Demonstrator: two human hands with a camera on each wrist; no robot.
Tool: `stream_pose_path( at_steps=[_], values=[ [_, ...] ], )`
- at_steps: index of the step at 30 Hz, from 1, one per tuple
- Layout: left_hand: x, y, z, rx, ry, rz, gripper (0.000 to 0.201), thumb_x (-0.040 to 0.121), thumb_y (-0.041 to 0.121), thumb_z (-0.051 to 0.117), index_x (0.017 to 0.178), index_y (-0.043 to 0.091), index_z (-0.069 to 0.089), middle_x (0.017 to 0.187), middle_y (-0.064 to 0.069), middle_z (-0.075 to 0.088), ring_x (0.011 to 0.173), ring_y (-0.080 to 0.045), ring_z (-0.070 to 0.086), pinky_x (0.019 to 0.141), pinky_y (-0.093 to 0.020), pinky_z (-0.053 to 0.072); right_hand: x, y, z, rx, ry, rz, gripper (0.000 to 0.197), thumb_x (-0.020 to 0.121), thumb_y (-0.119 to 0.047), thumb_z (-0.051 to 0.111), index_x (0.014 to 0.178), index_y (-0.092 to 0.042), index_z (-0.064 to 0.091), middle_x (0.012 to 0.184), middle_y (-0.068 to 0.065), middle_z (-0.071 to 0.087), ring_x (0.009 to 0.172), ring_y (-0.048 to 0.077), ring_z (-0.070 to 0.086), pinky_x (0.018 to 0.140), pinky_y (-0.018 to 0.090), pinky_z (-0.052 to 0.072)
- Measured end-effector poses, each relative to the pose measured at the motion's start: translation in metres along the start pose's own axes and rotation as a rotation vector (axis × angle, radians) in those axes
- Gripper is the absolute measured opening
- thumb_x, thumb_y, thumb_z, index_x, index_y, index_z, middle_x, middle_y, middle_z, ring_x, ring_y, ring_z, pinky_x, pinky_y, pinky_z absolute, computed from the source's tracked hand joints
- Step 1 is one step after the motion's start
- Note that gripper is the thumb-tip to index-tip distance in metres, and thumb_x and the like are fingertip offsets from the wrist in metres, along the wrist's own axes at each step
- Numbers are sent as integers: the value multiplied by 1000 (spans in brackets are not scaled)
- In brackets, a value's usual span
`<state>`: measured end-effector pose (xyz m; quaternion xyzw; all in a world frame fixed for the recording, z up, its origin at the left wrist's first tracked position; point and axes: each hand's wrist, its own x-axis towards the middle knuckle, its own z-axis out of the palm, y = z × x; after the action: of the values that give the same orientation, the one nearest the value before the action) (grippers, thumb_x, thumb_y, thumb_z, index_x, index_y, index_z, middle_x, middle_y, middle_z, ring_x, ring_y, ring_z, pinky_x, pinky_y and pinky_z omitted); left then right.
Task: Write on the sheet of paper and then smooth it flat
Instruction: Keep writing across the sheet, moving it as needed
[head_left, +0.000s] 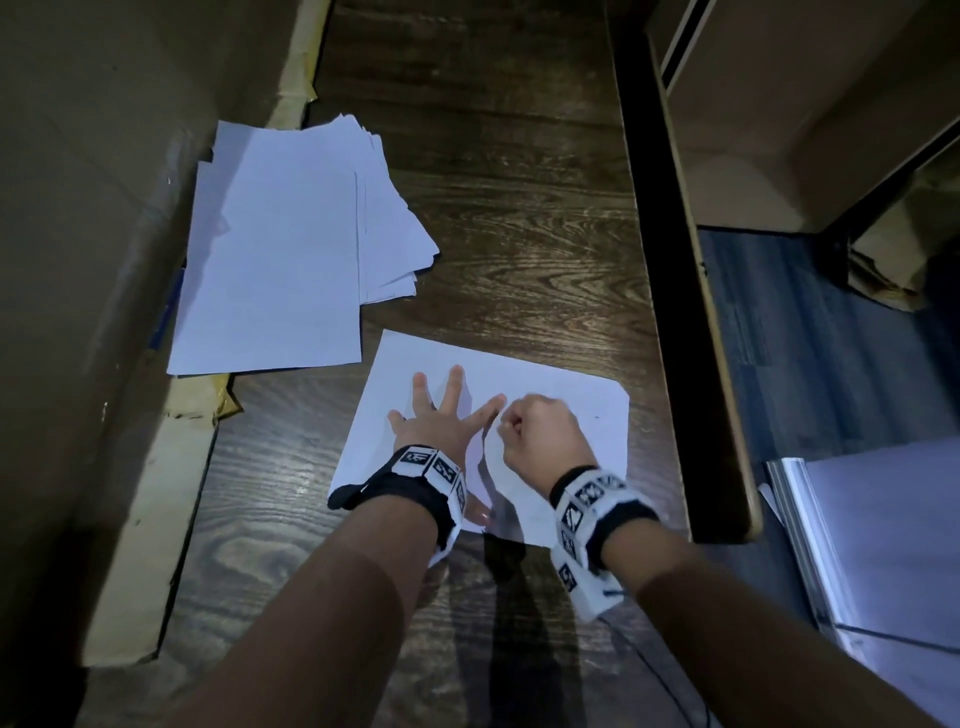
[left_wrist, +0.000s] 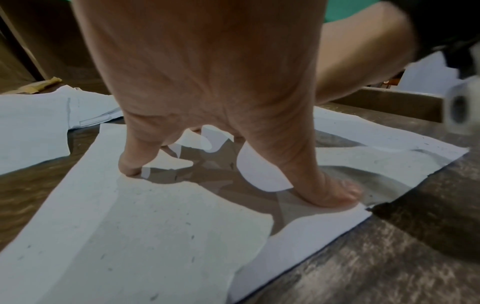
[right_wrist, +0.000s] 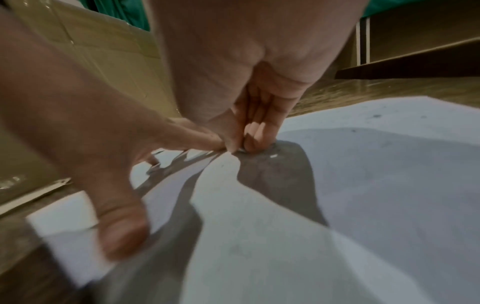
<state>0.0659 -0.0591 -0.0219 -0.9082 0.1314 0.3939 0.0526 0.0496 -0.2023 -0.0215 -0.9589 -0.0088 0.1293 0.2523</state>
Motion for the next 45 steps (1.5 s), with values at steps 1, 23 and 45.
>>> stream_pose_path(
  at_steps=[1,23,45],
  values=[
    [-1,0,-1,-5,1,5,148,57,74,84,147,54,-31,157,-5,-46,147,-51,-26,114,-71,22,-11,0,5,-2,-35,-10,16,91,-19,55,83,-12,67,88,3,64,79,21,62,72,37,55],
    [4,-1,3,-22,6,-10,144,63,66,87,145,58,-30,157,-3,-46,147,-49,-27,113,-70,23,-12,0,10,-2,0,-16,17,91,-16,53,85,-10,67,89,5,63,79,24,62,72,37,55],
    [-4,0,0,-35,20,-39,159,50,76,86,151,42,-32,159,2,-42,150,-43,-26,114,-70,25,5,17,0,31,35,9,17,90,-19,56,79,-13,68,84,3,65,76,22,62,72,36,55]
  ],
)
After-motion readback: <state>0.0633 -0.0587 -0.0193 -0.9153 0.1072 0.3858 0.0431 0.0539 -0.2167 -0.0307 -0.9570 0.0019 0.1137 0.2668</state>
